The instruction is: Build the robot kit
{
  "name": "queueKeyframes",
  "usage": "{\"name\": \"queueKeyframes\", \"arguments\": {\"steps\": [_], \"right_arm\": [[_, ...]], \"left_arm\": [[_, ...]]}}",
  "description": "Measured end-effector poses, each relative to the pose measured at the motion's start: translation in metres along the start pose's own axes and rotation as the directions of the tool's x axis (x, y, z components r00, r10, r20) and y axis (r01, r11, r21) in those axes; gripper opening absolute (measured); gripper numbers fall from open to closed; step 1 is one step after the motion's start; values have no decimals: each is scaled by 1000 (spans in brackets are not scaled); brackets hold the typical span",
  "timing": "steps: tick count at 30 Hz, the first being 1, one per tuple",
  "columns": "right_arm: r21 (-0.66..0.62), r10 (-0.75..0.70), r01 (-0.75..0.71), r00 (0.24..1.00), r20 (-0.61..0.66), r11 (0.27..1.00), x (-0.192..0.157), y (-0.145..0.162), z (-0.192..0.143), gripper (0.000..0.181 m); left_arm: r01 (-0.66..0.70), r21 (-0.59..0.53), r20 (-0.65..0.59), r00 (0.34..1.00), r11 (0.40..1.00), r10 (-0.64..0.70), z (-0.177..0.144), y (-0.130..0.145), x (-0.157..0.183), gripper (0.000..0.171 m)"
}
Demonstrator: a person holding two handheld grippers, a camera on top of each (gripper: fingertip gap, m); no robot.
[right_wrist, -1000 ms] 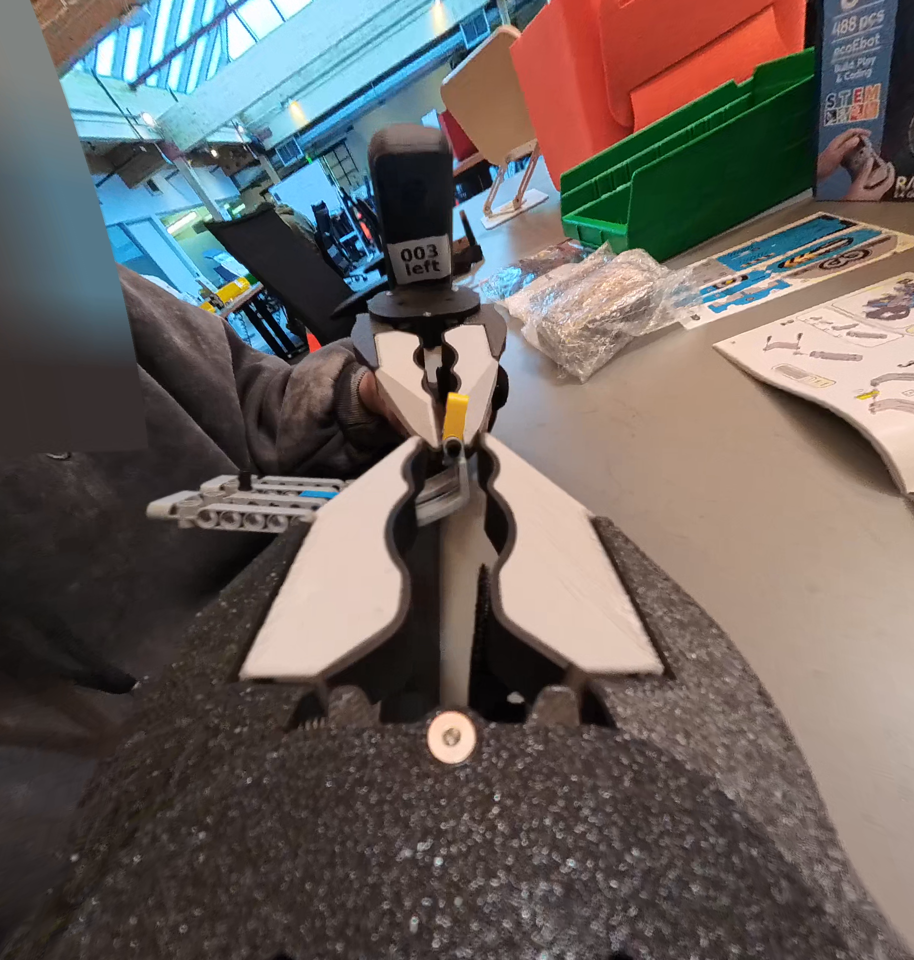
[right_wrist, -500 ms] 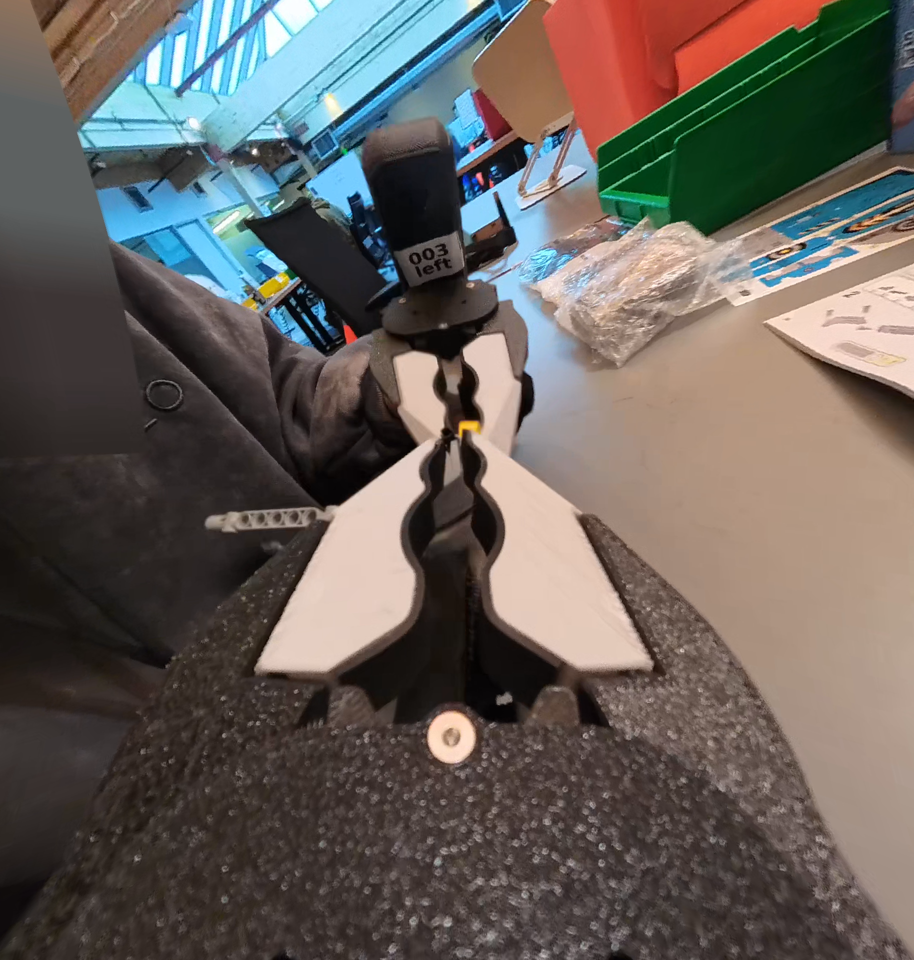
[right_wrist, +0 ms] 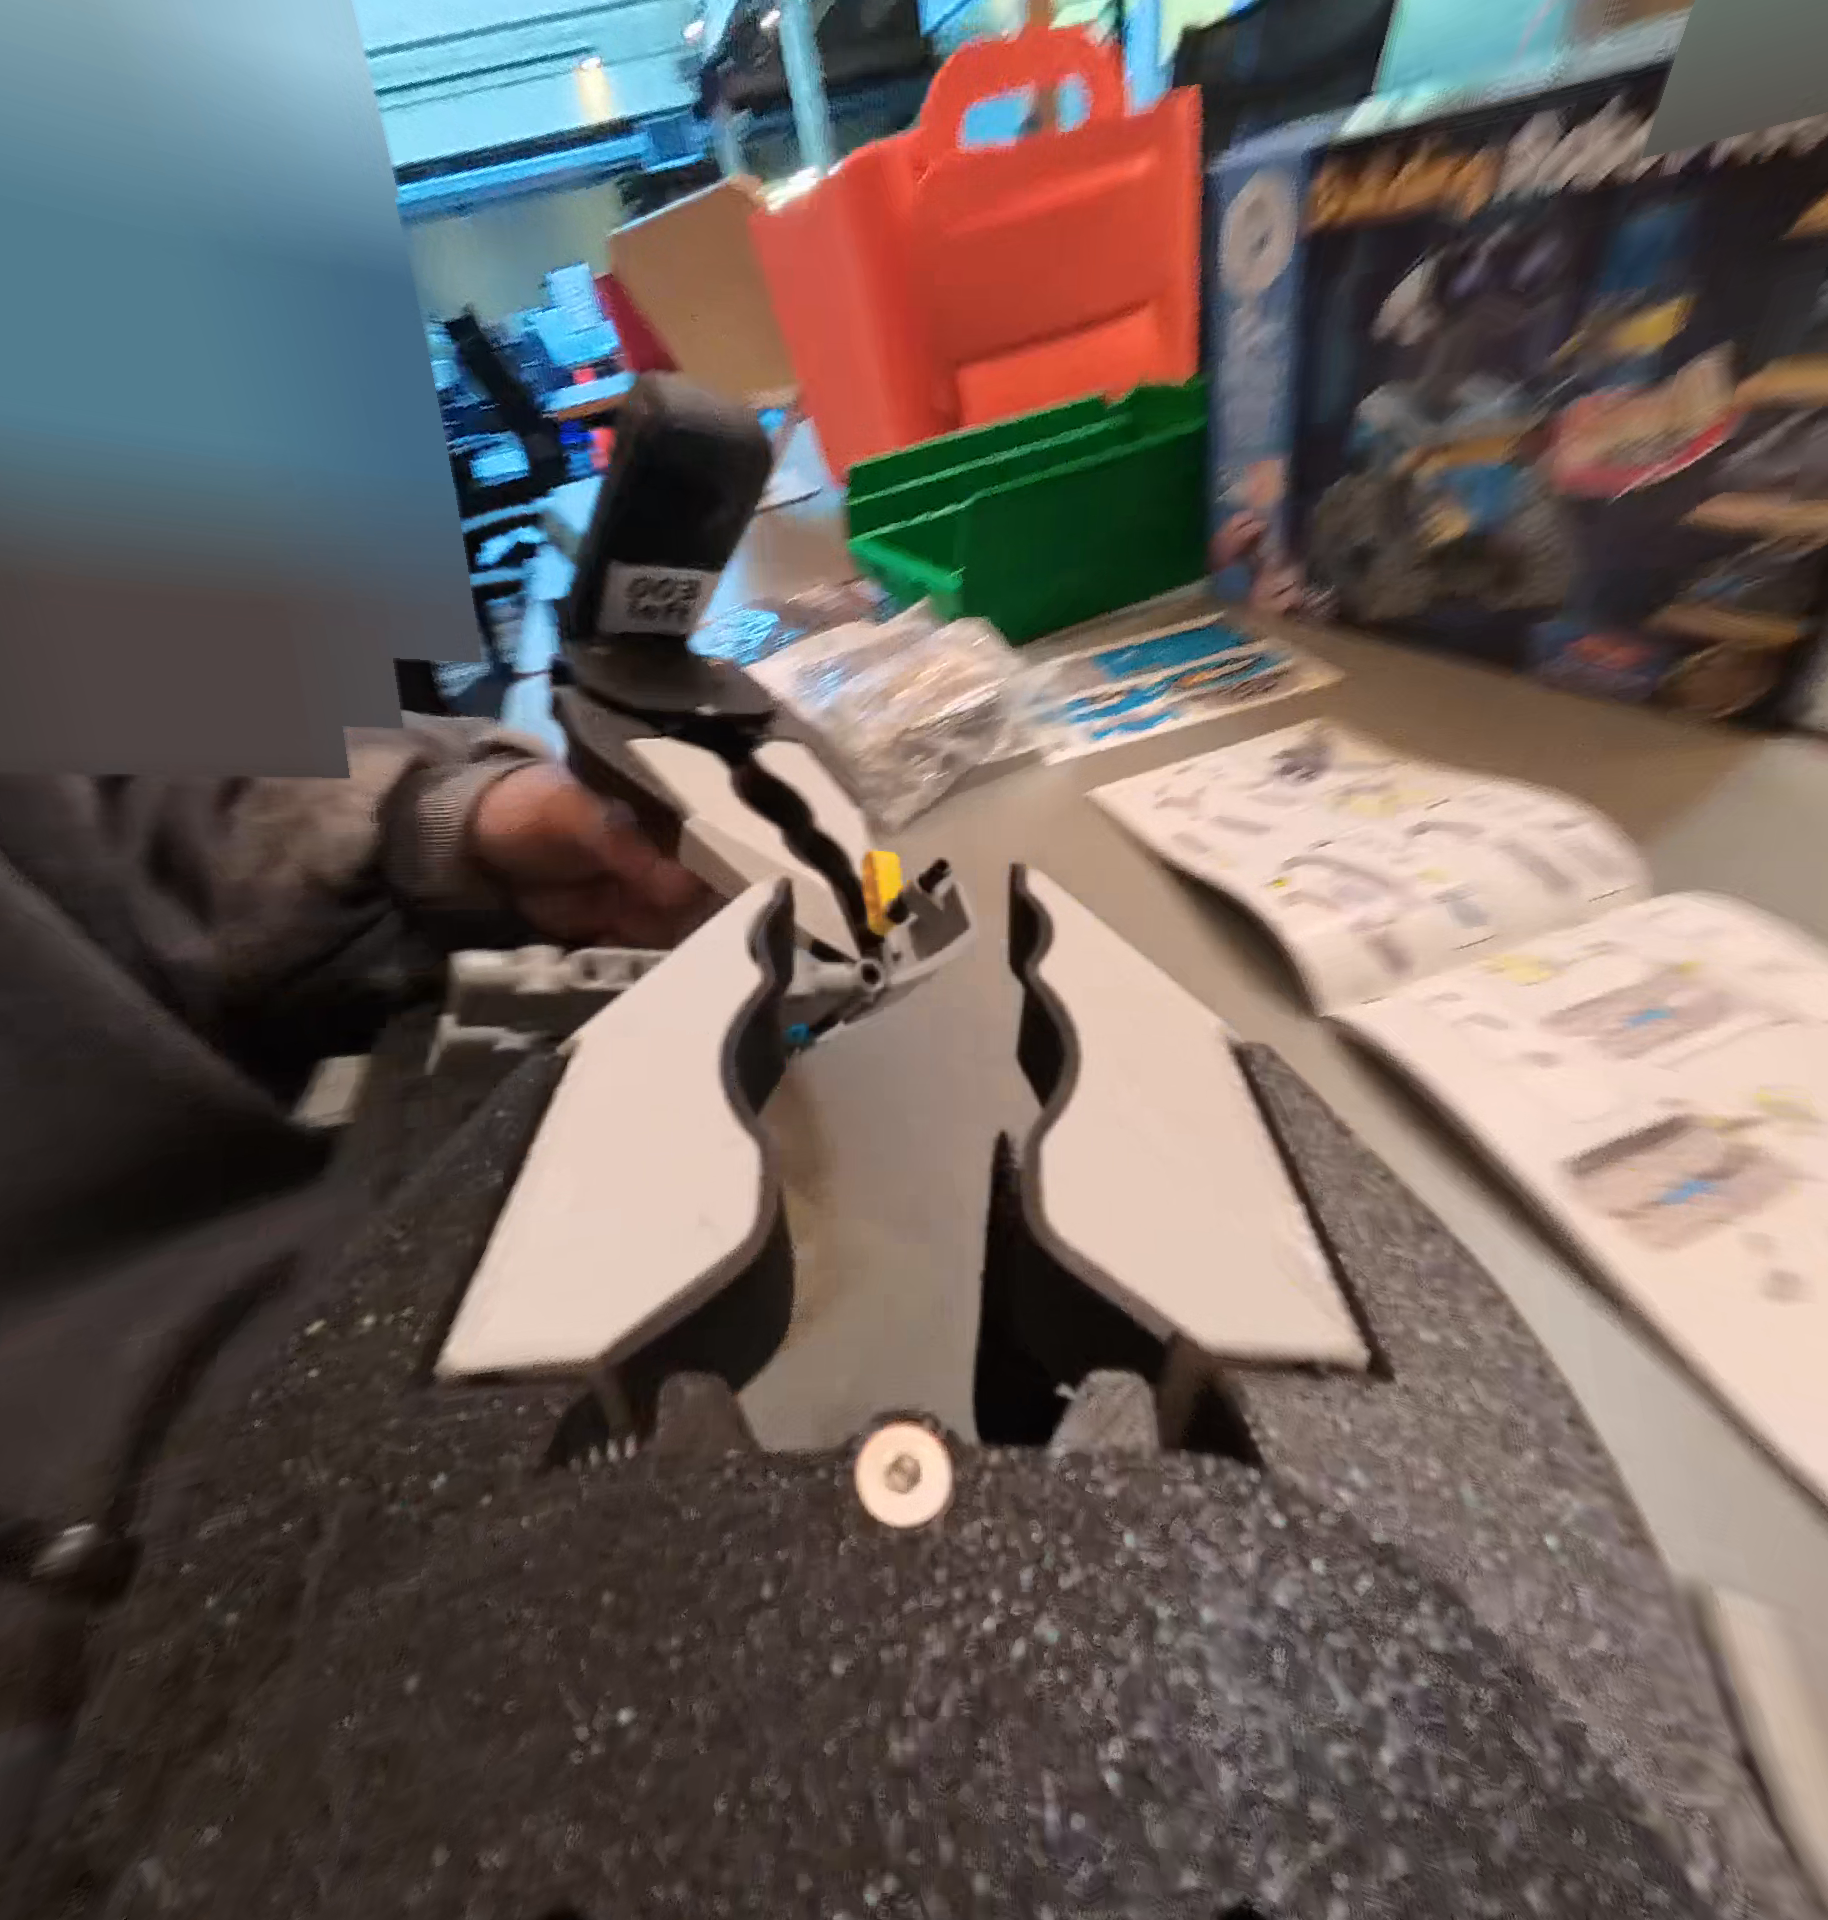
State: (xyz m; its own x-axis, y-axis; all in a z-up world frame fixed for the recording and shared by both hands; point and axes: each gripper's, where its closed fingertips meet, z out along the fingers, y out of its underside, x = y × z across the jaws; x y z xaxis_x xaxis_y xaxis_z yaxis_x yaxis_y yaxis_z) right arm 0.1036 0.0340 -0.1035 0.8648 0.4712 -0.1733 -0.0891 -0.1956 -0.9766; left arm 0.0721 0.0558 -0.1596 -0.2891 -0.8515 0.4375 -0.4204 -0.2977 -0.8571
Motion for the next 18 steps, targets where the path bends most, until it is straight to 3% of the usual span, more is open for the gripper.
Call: {"name": "queueKeyframes", "arguments": {"steps": [3, 5, 7, 9, 11, 14, 16, 18], "right_arm": [[35, -111, 115, 988, -110, 993, 11, -11, -15, 65], [-66, -75, 67, 989, -128, 996, 9, -4, -14, 71], [-217, -97, 58, 980, -175, 975, 3, 12, 4, 85], [-372, -166, 48, 942, -293, 927, 4, 37, 28, 99], [-489, -255, 23, 874, -413, 872, 11, 64, 43, 101], [-602, -401, 84, 817, -415, 794, 15, 88, 51, 93], [-580, -420, 115, 801, -427, 807, 17, 80, 47, 78], [-551, -379, 100, 825, -420, 828, 16, 77, 45, 78]], "left_arm": [[-61, -15, 262, 963, 998, 63, -14, -2, -35, 5], [-114, -66, 443, 887, 991, 131, -26, -1, -55, 5], [-140, -89, 537, 827, 986, 166, -34, -3, -62, 5], [-140, -80, 571, 805, 987, 161, -35, -6, -60, 5], [-154, -97, 585, 791, 983, 181, -33, -8, -54, 6], [-178, -104, 581, 788, 979, 205, -29, -13, -42, 5], [-214, -109, 583, 778, 971, 236, -32, -18, -35, 6], [-227, -76, 561, 796, 971, 230, -33, -26, -26, 7]]}}
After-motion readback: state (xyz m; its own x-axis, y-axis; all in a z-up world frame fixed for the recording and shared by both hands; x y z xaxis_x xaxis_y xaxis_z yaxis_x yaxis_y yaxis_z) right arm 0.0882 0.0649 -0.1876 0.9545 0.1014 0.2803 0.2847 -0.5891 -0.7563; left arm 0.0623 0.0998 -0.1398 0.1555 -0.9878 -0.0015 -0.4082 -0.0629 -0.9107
